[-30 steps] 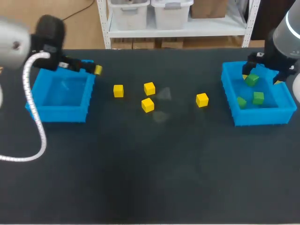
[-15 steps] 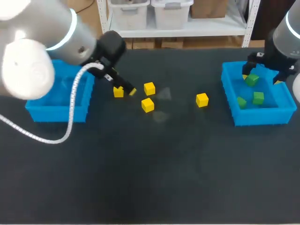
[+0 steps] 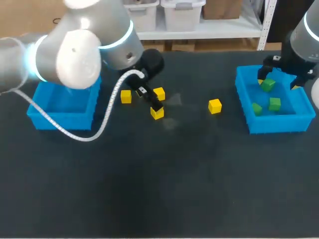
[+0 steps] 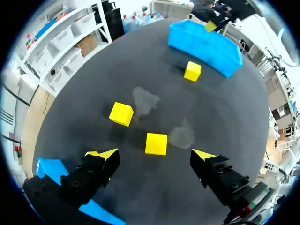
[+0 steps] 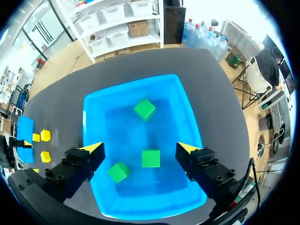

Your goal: Put the green cubes in the right bin and the yellow cubes in the left bin.

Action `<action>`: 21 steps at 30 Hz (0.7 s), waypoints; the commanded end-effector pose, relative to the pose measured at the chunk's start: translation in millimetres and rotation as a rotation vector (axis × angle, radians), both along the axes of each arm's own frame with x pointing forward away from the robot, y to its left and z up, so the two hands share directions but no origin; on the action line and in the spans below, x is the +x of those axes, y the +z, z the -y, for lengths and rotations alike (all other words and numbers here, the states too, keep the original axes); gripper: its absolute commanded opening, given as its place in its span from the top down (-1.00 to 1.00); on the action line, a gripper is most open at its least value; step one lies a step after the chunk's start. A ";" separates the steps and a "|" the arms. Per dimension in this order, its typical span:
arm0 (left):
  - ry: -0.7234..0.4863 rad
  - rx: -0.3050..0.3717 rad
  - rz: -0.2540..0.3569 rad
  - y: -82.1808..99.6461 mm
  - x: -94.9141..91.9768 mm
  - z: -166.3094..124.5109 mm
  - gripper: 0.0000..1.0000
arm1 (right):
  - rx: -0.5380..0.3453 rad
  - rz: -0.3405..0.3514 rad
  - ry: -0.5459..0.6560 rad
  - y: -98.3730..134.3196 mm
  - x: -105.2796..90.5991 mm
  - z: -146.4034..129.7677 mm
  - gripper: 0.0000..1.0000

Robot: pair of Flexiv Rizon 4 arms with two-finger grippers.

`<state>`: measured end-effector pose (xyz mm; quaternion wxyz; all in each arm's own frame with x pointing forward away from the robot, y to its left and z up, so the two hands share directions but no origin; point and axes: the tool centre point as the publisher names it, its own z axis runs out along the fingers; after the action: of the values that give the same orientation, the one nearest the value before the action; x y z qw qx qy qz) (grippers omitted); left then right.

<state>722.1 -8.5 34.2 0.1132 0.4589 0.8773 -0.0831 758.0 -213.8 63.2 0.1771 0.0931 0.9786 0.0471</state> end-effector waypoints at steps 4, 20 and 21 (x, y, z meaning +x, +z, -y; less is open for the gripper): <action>0.002 0.184 -0.115 -23.4 5.7 17.4 -1.00 | -0.003 0.007 -0.003 -0.2 -2.3 -0.1 -1.00; 0.039 0.247 -0.114 -43.5 3.4 14.5 1.00 | -0.003 0.007 -0.003 -0.2 -2.3 -0.1 -1.00; 0.052 0.241 -0.109 -43.7 3.9 13.2 1.00 | -0.003 0.007 -0.003 -0.2 -2.3 -0.1 -1.00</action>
<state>723.2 -21.1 -10.1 0.0196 0.4450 0.8953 -0.0037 758.0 -213.8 63.2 0.1771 0.0931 0.9786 0.0471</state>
